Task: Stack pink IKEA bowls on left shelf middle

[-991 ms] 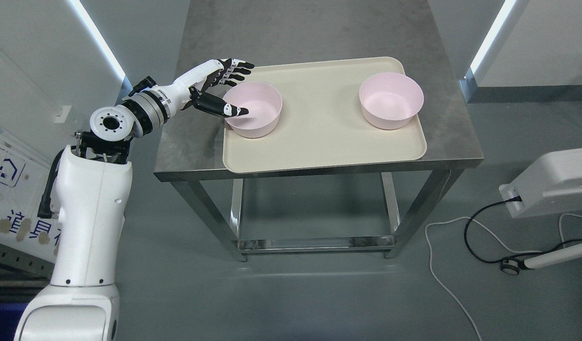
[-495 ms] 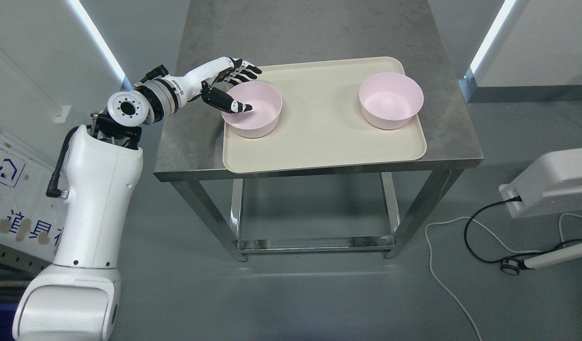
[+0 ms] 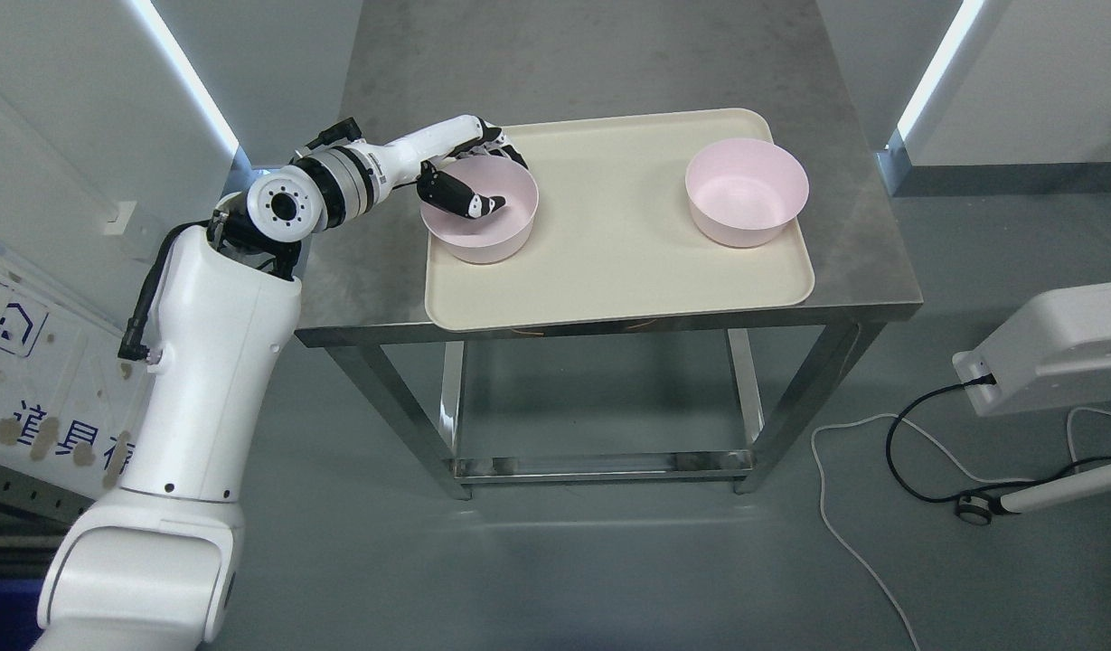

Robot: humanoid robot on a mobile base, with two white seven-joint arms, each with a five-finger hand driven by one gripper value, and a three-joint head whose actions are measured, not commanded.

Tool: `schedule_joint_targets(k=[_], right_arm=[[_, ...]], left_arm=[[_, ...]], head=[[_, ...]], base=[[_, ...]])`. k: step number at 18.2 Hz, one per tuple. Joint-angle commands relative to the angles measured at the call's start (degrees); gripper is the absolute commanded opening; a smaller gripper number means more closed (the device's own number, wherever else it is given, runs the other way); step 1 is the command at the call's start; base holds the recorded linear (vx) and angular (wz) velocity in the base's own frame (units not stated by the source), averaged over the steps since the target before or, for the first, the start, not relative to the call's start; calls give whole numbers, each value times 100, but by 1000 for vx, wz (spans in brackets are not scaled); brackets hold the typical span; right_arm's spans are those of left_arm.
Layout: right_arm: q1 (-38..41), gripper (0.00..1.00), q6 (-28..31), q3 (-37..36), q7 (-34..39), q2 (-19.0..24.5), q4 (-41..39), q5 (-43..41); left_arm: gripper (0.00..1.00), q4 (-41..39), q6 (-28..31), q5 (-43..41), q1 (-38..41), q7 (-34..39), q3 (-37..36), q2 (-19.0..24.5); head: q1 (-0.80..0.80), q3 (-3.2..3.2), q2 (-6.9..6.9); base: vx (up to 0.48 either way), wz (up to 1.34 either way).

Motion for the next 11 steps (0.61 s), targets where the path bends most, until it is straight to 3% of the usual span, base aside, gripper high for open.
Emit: schedule_joint_targets(k=[1,4,11], right_arm=[[-1,100,-3,0,-2,-100,0,0],[-1,100,-3,0,-2,-100,0,0],[-1,100,-3,0,-2,-100,0,0]], left_arm=[[24,271,-449,-429,-33,28,-198,-301],[15,421,-898,-651,-16,46,-66,-539],[5,413,-1013,-739,-77,55,382,-847]], head=[[0,0,0],[0,0,0],[0,0,0]], base=[[0,0],[0,0],[0,0]])
